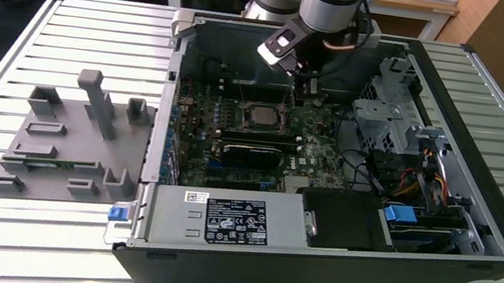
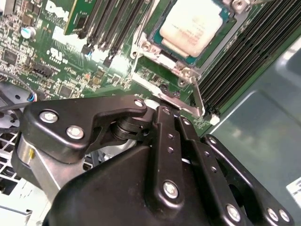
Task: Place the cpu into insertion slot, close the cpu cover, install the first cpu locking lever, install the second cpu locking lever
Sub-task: 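Close the cpu cover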
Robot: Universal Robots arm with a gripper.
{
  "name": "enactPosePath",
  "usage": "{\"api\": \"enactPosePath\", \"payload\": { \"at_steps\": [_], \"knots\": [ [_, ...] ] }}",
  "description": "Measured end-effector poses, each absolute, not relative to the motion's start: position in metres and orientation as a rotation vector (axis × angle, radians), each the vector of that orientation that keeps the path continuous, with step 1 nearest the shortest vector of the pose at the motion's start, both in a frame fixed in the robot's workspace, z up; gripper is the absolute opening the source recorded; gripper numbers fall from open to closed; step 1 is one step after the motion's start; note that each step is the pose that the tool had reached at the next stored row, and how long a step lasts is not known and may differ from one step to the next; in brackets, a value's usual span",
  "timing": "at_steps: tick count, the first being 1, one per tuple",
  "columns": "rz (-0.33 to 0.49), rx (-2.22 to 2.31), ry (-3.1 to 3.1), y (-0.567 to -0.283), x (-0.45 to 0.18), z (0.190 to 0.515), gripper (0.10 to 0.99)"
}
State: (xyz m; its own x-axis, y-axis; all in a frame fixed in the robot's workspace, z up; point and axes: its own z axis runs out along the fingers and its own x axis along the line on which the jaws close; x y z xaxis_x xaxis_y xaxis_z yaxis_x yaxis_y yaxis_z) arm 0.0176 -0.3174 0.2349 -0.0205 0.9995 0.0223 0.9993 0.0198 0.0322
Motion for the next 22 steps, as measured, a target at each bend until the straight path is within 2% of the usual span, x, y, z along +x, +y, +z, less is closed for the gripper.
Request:
{"api": "enactPosePath", "payload": {
  "at_steps": [22],
  "knots": [
    [0.061, 2.194, 2.238, -0.317, -0.016, 0.228, 0.122]
  ]
}}
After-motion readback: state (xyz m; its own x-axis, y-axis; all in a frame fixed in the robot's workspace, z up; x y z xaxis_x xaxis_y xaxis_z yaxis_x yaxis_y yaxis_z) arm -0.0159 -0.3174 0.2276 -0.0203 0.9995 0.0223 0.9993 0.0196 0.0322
